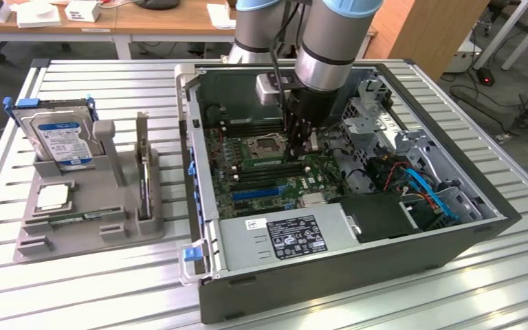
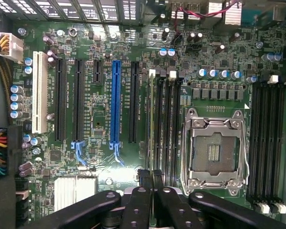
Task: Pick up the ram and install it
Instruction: 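Insert the ram into the slot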
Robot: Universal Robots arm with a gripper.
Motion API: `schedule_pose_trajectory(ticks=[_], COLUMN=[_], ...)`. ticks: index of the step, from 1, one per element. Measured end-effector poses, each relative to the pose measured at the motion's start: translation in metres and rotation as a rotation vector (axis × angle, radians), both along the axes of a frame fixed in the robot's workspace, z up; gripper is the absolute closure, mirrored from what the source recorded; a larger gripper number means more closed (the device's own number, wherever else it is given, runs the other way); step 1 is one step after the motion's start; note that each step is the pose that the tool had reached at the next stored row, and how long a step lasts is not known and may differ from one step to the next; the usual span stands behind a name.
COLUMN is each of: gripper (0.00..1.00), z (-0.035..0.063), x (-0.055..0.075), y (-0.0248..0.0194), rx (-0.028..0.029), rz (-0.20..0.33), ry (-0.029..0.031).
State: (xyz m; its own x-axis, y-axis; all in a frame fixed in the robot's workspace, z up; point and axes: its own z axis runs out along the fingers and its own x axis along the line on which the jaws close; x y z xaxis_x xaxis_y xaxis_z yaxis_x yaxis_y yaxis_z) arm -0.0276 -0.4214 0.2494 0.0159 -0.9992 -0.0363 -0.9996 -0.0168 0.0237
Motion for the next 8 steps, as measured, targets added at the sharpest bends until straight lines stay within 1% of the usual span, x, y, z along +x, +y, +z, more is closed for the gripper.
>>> schedule_pose_trajectory(ticks=[1, 8], gripper=[0.89, 0.89], z=[-0.0001, -0.001], x=[0.0, -0.0003], y=[0.0003, 0.0012], rx=[-0.0019, -0.0021], rz=[0.0, -0.003], ry=[-0.0001, -0.0002])
